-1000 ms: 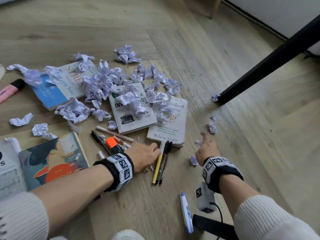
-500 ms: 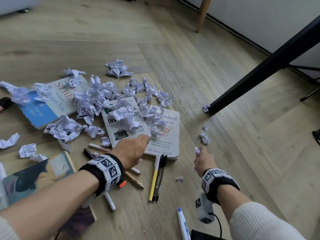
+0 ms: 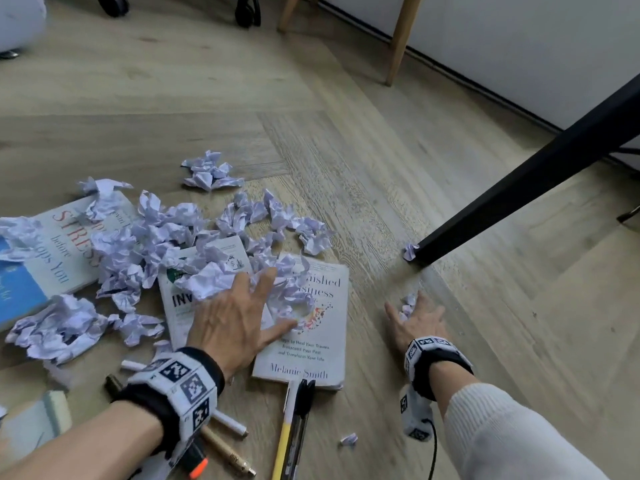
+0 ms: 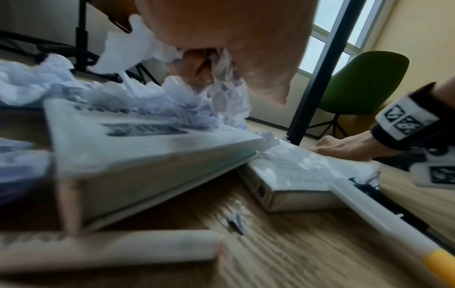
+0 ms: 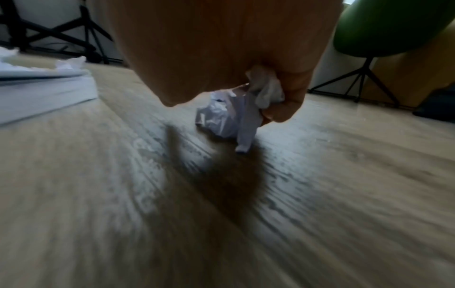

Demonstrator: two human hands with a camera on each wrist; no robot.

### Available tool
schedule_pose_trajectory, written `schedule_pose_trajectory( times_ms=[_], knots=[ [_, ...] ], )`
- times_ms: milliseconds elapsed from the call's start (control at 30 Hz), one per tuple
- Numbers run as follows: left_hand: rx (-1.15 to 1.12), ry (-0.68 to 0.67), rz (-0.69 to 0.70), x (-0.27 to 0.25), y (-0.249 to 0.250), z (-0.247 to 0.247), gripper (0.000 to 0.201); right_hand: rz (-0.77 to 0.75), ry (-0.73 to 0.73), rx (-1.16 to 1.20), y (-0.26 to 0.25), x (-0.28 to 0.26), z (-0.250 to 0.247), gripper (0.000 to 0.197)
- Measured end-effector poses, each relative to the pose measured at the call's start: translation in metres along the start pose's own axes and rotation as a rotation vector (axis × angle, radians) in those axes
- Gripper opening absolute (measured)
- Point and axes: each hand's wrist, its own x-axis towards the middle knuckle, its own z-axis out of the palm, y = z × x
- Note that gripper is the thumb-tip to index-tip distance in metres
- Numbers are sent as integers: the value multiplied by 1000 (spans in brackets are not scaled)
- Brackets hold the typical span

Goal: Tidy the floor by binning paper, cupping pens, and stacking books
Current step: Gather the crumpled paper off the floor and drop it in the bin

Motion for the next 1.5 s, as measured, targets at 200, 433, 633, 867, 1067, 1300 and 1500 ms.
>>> schedule_pose_trajectory(
  times_ms=[200, 433, 633, 867, 1067, 1300, 1500],
  knots=[
    [90, -104, 157, 23, -13, 22, 47, -314, 35, -161, -20, 25, 15, 45],
    [-28, -31, 122, 27, -20, 25, 13, -316, 215, -50, -51, 84, -19, 41],
    [-39, -50, 76, 27, -22, 28, 27, -336, 51, -230, -52, 113, -14, 37],
    [-95, -32, 26, 26, -22, 30, 16, -274, 11, -279, -42, 83, 5, 27],
    [-248, -116, -41, 18, -17, 13, 15, -154, -93, -137, -46, 10, 13, 27],
    [-318, -72, -33, -33, -28, -13, 25, -93, -315, -301, -31, -90, 7, 47],
    [-212, -95, -6, -61, -39, -41, 32, -163, -610, -498, -7, -161, 29, 56]
  ],
)
